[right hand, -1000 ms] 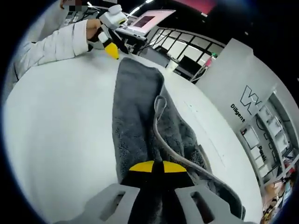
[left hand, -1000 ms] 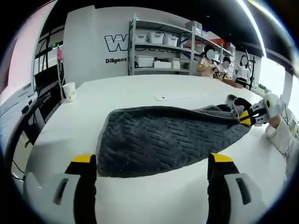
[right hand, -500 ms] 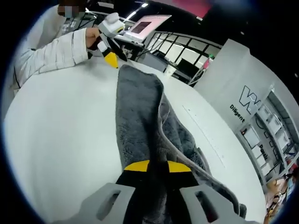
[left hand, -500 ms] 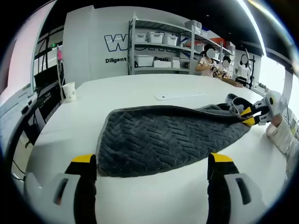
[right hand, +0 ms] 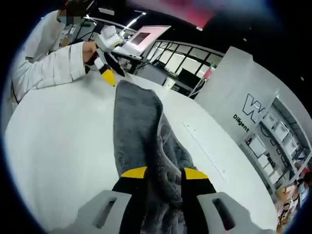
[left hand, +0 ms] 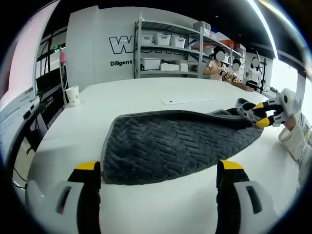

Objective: Open the folded towel by lifting each exposed corner and separating the folded layers until the towel lies flat within the target outline without major curled edges

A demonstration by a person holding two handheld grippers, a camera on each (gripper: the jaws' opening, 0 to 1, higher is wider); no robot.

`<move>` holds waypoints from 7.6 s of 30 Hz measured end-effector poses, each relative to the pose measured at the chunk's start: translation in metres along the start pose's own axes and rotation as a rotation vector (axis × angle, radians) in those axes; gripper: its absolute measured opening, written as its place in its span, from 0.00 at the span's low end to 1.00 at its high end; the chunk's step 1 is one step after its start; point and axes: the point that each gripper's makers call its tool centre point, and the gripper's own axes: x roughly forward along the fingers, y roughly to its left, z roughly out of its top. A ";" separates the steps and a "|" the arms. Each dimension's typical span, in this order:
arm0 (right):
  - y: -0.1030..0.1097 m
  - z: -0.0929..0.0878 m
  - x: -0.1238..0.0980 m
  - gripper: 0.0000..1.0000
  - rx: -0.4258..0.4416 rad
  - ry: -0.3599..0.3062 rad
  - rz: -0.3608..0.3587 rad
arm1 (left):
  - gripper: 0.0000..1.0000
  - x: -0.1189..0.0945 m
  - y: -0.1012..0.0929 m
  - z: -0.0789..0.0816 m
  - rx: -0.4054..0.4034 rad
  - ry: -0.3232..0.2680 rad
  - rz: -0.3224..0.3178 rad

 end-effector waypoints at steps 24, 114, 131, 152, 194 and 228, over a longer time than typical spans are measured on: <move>0.019 0.010 0.050 0.00 0.032 0.035 0.115 | 0.99 -0.003 -0.001 -0.002 0.001 0.001 -0.005; 0.062 0.007 -0.016 0.99 0.162 -0.007 0.125 | 0.94 0.010 -0.003 0.001 -0.060 -0.029 0.022; 0.062 0.008 -0.024 0.99 0.184 -0.029 0.118 | 0.49 0.027 -0.002 0.031 -0.186 -0.264 0.060; 0.055 0.007 -0.030 0.97 0.191 -0.044 0.092 | 0.02 0.044 0.004 0.011 -0.218 -0.200 0.106; 0.051 0.008 -0.038 0.99 0.265 -0.057 0.096 | 0.01 -0.047 -0.054 -0.045 0.221 0.059 0.116; 0.042 0.007 -0.042 0.99 0.278 -0.054 0.078 | 0.04 -0.085 -0.071 -0.084 0.160 0.119 0.066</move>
